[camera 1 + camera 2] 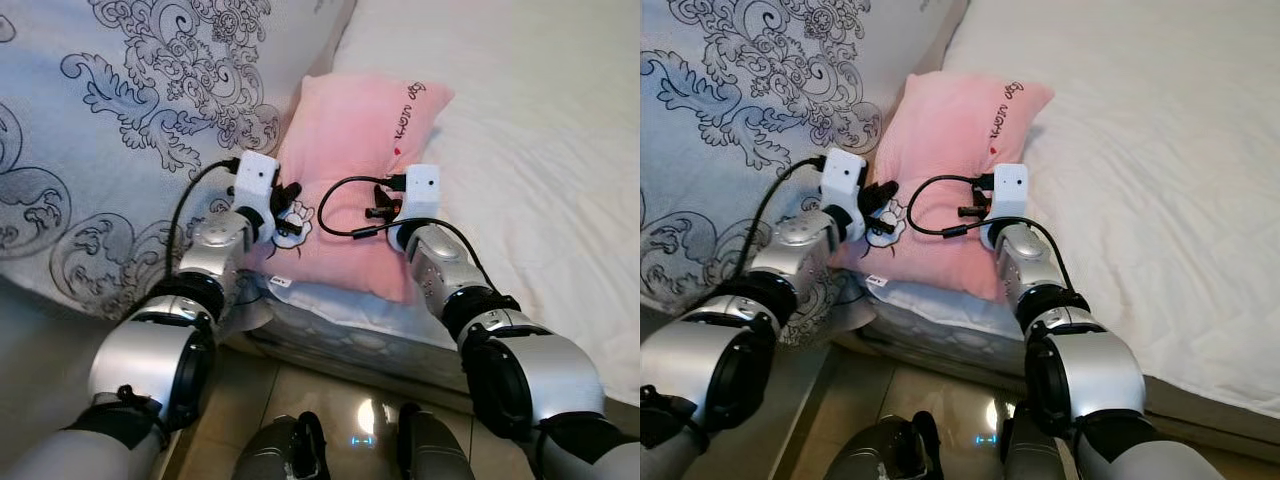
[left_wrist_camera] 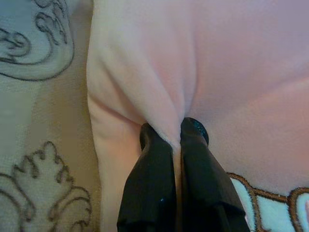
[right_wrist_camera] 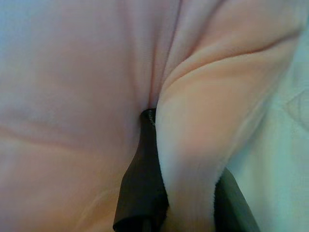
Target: Clean up the room
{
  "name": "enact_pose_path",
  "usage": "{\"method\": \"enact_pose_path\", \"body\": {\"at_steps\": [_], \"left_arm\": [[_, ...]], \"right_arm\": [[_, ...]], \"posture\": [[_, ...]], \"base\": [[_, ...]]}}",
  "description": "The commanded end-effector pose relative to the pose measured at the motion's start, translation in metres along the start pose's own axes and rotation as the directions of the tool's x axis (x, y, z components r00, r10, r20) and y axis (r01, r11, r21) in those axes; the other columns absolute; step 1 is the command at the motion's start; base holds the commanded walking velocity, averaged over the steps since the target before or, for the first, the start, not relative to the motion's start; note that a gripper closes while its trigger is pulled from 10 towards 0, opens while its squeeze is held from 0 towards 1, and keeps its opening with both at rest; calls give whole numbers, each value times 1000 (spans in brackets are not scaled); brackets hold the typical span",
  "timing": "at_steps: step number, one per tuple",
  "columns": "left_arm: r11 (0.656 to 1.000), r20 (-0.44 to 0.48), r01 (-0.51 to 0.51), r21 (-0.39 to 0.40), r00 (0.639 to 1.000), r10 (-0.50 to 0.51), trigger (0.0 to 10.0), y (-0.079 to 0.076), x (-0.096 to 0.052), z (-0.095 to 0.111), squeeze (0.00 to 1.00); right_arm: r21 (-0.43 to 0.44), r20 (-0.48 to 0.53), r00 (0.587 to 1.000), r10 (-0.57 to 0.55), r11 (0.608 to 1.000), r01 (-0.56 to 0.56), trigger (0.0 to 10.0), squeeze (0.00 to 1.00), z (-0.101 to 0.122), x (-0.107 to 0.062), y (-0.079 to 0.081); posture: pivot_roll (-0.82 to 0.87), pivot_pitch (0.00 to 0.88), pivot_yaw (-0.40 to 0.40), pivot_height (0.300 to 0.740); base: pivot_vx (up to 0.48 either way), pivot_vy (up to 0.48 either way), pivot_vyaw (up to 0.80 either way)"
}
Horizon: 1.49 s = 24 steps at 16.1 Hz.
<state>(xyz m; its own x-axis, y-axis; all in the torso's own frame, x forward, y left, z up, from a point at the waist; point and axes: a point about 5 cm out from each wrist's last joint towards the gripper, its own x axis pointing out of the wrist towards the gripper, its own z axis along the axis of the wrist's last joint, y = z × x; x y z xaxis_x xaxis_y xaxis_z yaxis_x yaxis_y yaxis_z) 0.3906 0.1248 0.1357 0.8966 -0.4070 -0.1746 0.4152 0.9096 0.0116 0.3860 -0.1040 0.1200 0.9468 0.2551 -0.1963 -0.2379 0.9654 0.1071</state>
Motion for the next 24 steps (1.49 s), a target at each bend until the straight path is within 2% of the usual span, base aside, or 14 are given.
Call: {"method": "enact_pose_path", "body": {"at_steps": [1,3,4,5,6,9,10,12,15,16,18,20,23,24], "left_arm": [[1000,-56,-7,-4,998,6,10000,-1,-4,-16,0],[999,-50,-31,23,998,32,10000,5,-4,-11,0],[999,-46,-41,29,998,43,10000,8,-4,-9,0],[998,-39,-51,37,998,52,10000,10,-5,-6,0],[997,-13,-68,43,998,69,10000,16,-5,2,1000],[983,75,-104,153,993,93,10000,33,-9,27,1000],[981,92,-111,160,991,97,10000,35,-10,31,1000],[971,152,-142,191,982,114,10000,47,-15,47,1000],[966,248,-149,213,964,94,10000,58,-23,68,1000],[968,263,-148,204,960,91,10000,59,-24,72,1000],[984,300,-136,117,949,95,10000,62,-30,73,1000],[989,309,-148,-10,940,144,10000,57,-39,48,1000],[980,311,-176,-89,930,195,10000,46,-54,23,1000],[978,328,-184,-103,922,208,10000,34,-63,20,1000]], "right_arm": [[-11,-65,998,1,1000,-1,10000,0,-15,-3,2],[24,-61,998,-26,999,27,10000,0,-14,-3,-3],[41,-57,998,-34,999,37,10000,224,-13,-3,-3],[63,-53,998,-41,997,45,10000,1000,-12,-3,-3],[121,-40,998,-55,991,60,10000,1000,-9,-1,-3],[215,28,999,-44,976,37,10000,1000,5,3,6],[229,37,999,-39,973,30,10000,1000,6,3,7],[305,39,999,-36,952,22,10000,1000,3,3,11],[337,-1,999,-34,941,33,10000,1000,-14,0,17],[329,9,999,-31,944,26,10000,1000,-12,0,19],[272,56,998,-14,962,-2,10000,1000,-4,2,26],[170,101,995,9,985,-26,10000,1000,-4,0,34],[136,134,991,3,990,-21,10000,1000,-8,-3,37],[131,154,988,-2,991,-19,10000,1000,-10,-5,41]], "posture": [[-114,277,157,740],[-122,273,156,740],[-121,272,156,740],[-119,271,156,740],[-117,268,156,740],[-123,256,156,740],[-122,253,155,740],[-124,241,154,740],[-113,233,160,740],[-109,229,162,740],[-111,211,171,740],[-119,180,175,740],[-112,154,171,740],[-107,119,165,740]], "base": [[0,0,0],[0,0,0],[0,0,0],[0,0,0],[0,0,0],[0,0,0],[0,0,0],[0,0,0],[0,0,0],[0,0,0],[0,0,0],[0,0,0],[0,0,0],[0,0,0]]}}
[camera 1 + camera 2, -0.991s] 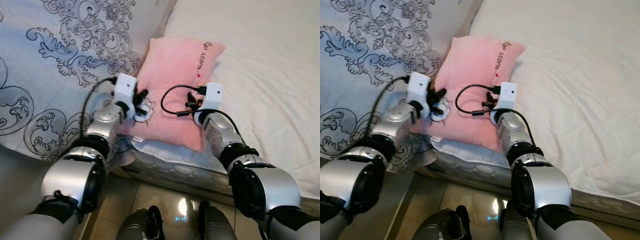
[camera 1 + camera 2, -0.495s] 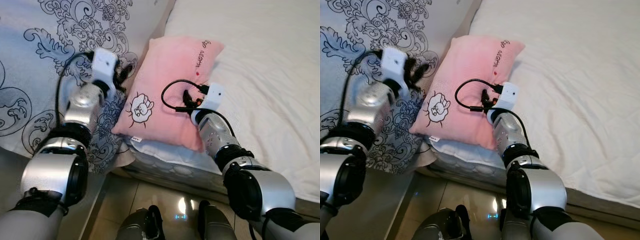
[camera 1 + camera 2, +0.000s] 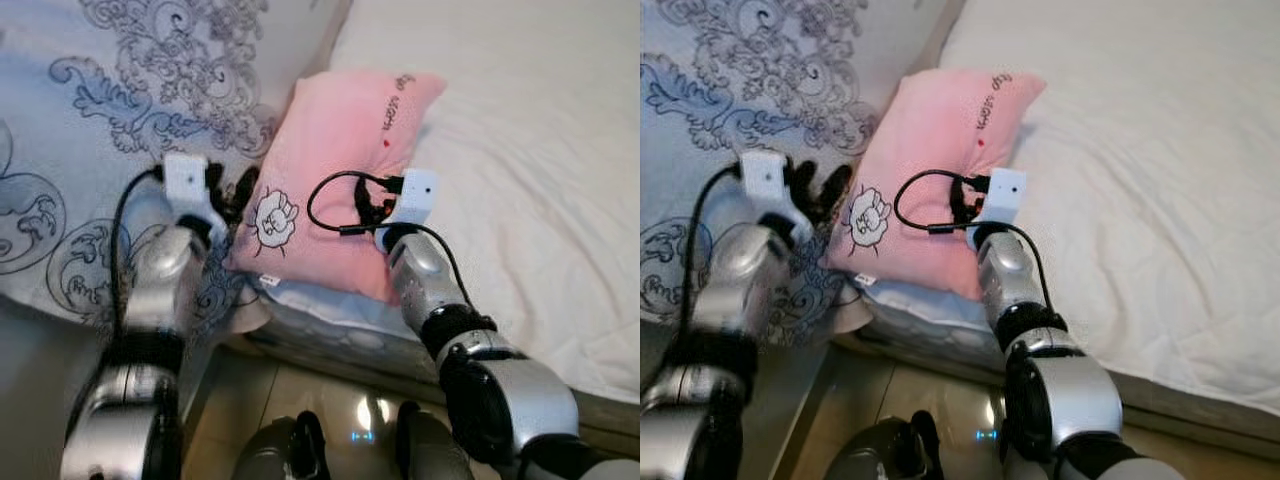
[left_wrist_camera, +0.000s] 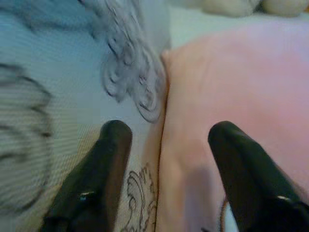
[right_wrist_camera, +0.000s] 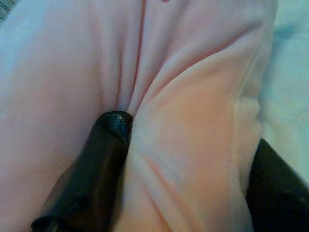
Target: Clean up the room
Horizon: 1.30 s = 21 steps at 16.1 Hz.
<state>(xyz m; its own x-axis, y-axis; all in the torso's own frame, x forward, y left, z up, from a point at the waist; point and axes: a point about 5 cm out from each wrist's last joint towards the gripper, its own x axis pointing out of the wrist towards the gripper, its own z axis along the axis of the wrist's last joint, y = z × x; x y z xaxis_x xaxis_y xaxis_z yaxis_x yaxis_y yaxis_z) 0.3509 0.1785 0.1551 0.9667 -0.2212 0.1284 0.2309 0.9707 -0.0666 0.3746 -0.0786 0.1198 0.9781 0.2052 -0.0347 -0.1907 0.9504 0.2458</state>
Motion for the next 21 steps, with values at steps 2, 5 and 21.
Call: {"method": "enact_pose_path", "body": {"at_steps": [2,5,21], "left_arm": [[999,74,-31,29,997,29,10000,-18,-19,17,1000],[994,89,-102,28,991,100,10000,-22,-34,17,1000],[973,-104,-204,103,971,215,10000,-42,-94,-23,0]], "right_arm": [[-73,46,996,79,995,-75,10000,1000,-7,-6,25],[-62,49,997,59,996,-56,10000,1000,-16,-12,25],[-329,176,984,4,943,55,10000,0,5,-96,-53]], "posture": [[-105,76,163,740],[-99,30,165,740],[-135,0,111,740]], "base": [[0,0,0],[0,0,0],[0,0,0]]}}
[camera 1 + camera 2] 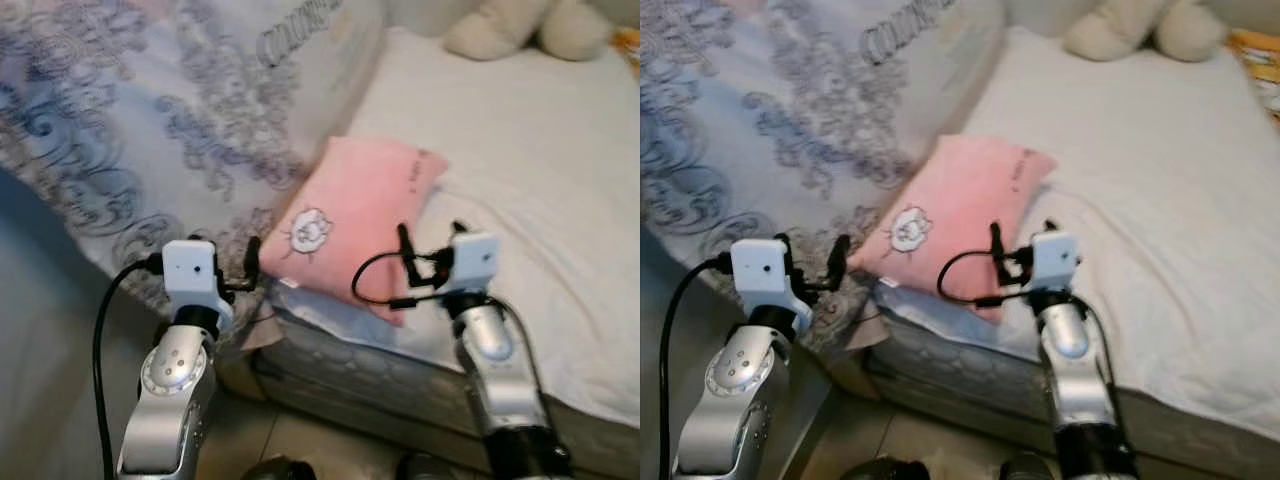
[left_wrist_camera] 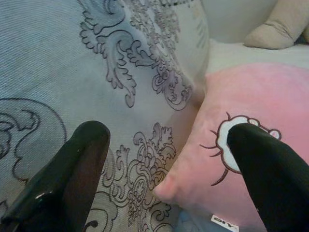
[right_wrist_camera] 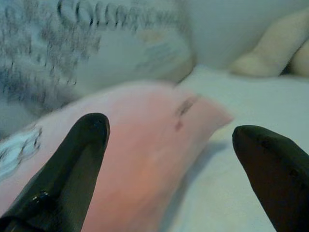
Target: Clean up the room
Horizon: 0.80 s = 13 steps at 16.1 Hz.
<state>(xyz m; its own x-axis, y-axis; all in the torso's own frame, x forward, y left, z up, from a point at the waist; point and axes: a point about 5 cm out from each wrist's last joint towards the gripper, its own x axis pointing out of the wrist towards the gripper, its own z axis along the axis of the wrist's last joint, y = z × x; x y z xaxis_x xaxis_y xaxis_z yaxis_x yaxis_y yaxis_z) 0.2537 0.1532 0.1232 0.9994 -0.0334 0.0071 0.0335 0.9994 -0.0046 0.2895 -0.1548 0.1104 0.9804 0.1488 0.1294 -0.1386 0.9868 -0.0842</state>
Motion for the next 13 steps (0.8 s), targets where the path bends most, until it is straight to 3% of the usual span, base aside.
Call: {"method": "enact_pose_path", "body": {"at_steps": [1,2,3,5,7,9,10,13], "left_arm": [[1000,5,-15,21,1000,15,10000,3,-2,-1,0],[1000,10,2,29,1000,-2,10000,2,-6,-2,0],[998,24,7,64,1000,-8,10000,7,-16,-6,0],[993,-20,-51,111,998,54,10000,30,-37,-25,0],[995,-49,-54,86,997,59,10000,37,-45,-36,0],[995,-60,-41,94,997,47,10000,37,-44,-40,0],[996,-39,-11,90,999,14,10000,31,-31,-37,0],[995,11,67,75,998,-68,10000,17,-18,-31,0]], "right_arm": [[0,7,1000,-9,1000,9,10000,0,7,-4,-2],[-1,10,999,-40,999,40,10000,0,10,-15,-9],[-29,11,997,-76,997,76,10000,0,10,-38,-20],[-65,-94,993,-66,996,60,10000,0,-11,-78,-29],[-75,-142,989,-46,997,35,10000,0,-20,-89,-28],[-72,-157,987,-38,997,27,10000,0,-21,-85,-25],[-70,-138,989,-48,997,38,10000,0,-20,-69,-24],[-90,-77,996,-49,995,42,10000,0,-11,-49,-25]], "posture": [[-140,0,109,740],[-144,0,109,740],[-148,0,107,740],[-152,0,103,740],[-150,0,98,740],[-152,0,104,740],[-160,0,106,740],[-182,0,113,740]], "base": [[0,0,0],[0,0,0],[0,0,0],[0,0,0],[0,0,0],[0,0,0],[0,0,0],[0,-320,0]]}}
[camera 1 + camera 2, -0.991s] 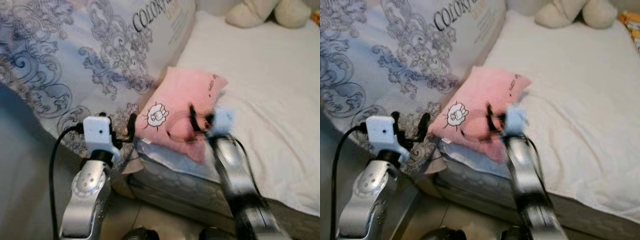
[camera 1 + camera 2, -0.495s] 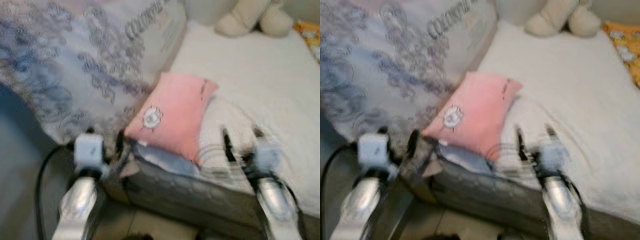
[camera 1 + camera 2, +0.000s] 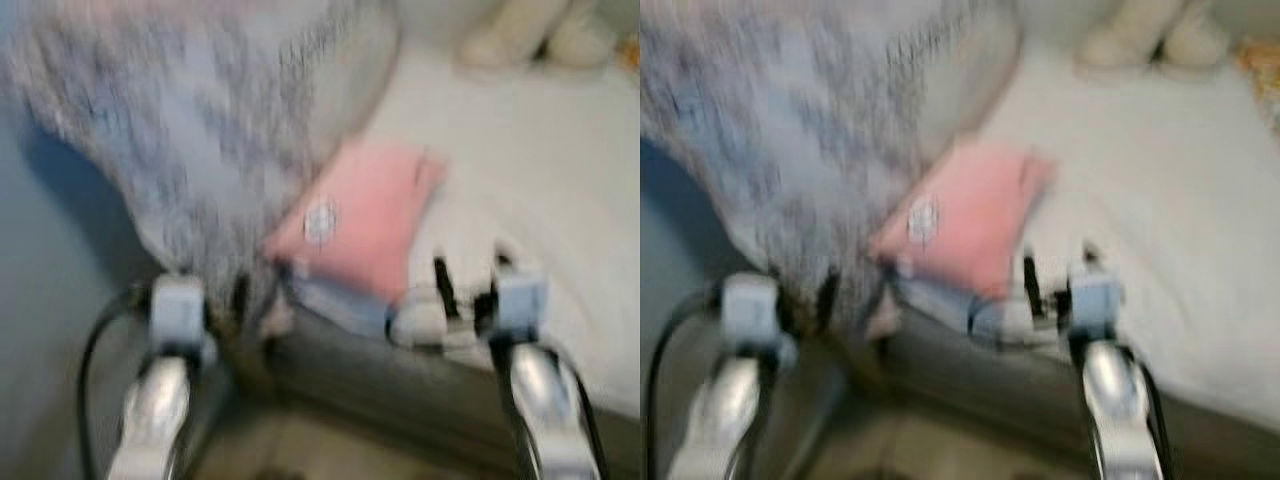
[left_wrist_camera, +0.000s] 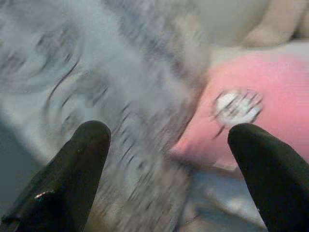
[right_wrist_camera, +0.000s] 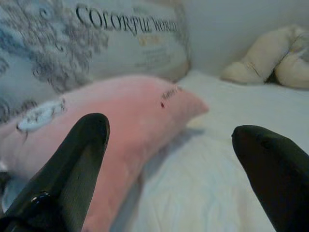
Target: Clean up the room
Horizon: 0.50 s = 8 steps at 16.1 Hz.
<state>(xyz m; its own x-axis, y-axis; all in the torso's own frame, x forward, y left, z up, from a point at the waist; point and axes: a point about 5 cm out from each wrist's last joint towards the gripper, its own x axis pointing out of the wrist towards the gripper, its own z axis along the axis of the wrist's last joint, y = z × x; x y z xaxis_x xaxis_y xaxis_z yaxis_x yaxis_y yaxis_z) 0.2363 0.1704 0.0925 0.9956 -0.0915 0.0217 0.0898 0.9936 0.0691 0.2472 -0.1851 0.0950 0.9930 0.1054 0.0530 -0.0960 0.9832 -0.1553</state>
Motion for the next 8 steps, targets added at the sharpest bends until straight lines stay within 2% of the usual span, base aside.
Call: {"method": "enact_pose_path", "body": {"at_steps": [1,6,8], "left_arm": [[999,15,45,-6,999,-45,10000,-5,4,0,0],[1000,13,22,-21,1000,-22,10000,-1,15,-1,0],[995,-32,-63,-78,998,61,10000,11,19,-8,0]], "right_arm": [[-48,10,1000,-8,999,9,10000,0,4,5,-4],[-17,-15,1000,-10,1000,9,10000,0,-2,9,1],[12,-31,999,-22,1000,23,10000,0,-5,12,0]], "posture": [[-197,0,117,740],[-196,0,121,740],[-191,0,123,740]], "base": [[0,-480,0],[0,0,-775],[0,0,-775]]}}
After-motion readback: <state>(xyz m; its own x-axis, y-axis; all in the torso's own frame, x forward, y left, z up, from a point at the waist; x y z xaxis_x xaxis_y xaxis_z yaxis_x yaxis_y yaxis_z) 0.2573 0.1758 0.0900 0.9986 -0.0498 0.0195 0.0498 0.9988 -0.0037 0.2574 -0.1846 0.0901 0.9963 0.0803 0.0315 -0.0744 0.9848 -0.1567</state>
